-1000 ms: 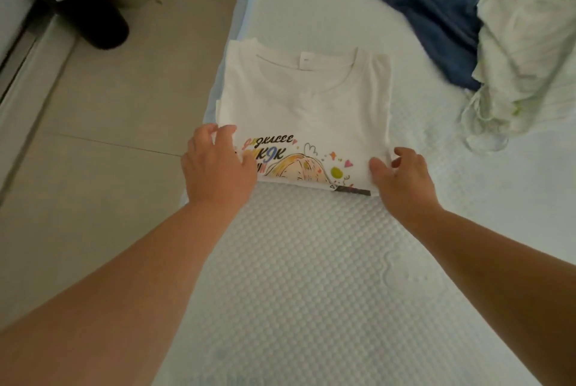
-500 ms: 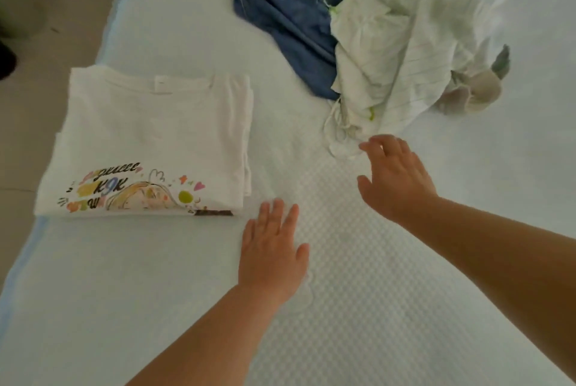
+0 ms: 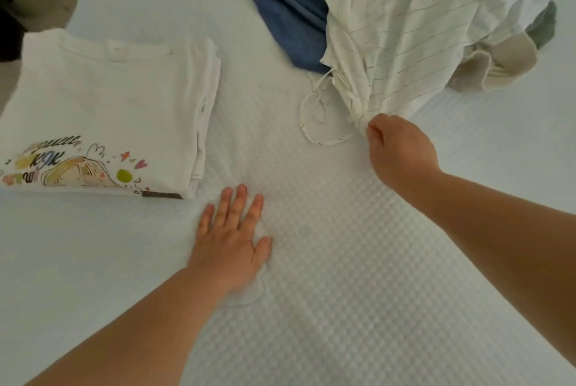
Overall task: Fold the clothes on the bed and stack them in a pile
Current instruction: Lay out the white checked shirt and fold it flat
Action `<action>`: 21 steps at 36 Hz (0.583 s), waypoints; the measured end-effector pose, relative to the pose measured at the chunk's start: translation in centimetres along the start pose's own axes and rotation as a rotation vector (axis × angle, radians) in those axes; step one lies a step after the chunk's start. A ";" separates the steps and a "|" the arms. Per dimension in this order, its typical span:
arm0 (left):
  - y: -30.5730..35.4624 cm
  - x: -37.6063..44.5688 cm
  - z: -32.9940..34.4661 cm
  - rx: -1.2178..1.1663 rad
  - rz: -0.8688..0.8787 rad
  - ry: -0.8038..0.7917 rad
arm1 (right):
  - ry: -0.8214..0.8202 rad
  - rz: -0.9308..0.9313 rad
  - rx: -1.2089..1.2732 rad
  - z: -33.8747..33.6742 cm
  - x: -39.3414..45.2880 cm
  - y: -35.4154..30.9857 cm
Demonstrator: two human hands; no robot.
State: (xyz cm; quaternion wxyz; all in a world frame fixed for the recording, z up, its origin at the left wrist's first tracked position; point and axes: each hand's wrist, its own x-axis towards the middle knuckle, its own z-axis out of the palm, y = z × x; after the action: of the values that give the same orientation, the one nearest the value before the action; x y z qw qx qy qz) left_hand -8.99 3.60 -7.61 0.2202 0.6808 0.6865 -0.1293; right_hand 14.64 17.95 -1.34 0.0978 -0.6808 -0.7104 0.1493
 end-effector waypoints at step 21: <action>10.8 -16.6 -14.9 -0.705 0.422 0.190 | -0.120 0.090 0.812 -16.2 -27.2 -8.2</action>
State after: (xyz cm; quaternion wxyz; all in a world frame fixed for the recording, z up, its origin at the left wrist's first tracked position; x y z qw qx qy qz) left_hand -0.59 -3.42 14.63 0.3972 0.6984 0.5513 0.2249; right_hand 13.98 -8.08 18.45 0.3100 -0.6074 -0.5677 0.4612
